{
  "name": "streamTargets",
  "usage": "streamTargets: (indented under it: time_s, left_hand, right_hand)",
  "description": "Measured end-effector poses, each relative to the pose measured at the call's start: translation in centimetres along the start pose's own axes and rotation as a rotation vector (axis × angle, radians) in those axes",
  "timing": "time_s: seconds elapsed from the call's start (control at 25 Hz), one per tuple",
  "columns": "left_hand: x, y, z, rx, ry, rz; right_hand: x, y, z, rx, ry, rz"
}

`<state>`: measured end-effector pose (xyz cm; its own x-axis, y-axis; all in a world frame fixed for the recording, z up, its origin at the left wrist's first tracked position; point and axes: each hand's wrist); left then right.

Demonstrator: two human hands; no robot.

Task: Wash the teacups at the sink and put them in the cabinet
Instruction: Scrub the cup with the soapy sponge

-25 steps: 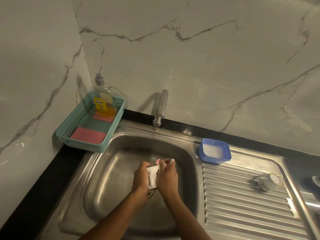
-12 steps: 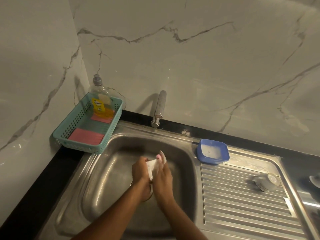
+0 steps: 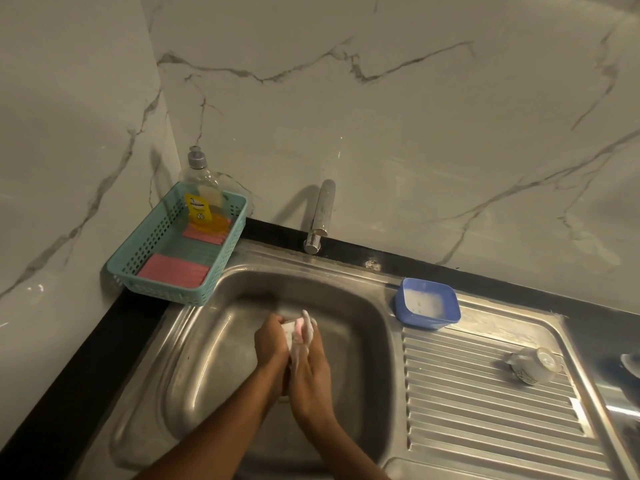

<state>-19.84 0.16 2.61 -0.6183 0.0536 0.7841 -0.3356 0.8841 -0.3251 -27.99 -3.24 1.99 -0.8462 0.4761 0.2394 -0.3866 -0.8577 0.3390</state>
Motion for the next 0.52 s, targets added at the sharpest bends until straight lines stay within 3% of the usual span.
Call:
streamTargets:
  time_s: [0.24, 0.4, 0.52]
  left_hand:
    - [0.2, 0.1, 0.5, -0.018, 0.122, 0.140]
    - [0.5, -0.8, 0.8, -0.151, -0.009, 0.111]
    - [1.8, -0.9, 1.7, -0.227, -0.046, 0.310]
  right_hand:
    - [-4.3, 1.7, 0.3, -0.219, -0.265, -0.048]
    - [-3.8, 1.5, -0.1, -0.242, -0.309, -0.189]
    - [-4.5, 2.5, 0.2, -0.215, -0.340, -0.299]
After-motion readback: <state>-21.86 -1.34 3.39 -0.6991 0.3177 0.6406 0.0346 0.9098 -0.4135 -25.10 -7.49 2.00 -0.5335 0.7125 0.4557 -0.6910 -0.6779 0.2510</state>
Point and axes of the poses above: each hand's wrist, its own x-axis away from the middle knuckle, its own y-axis out of the back of the hand, z = x × y, and after that the axes turned 11 degrees about x, right-handed
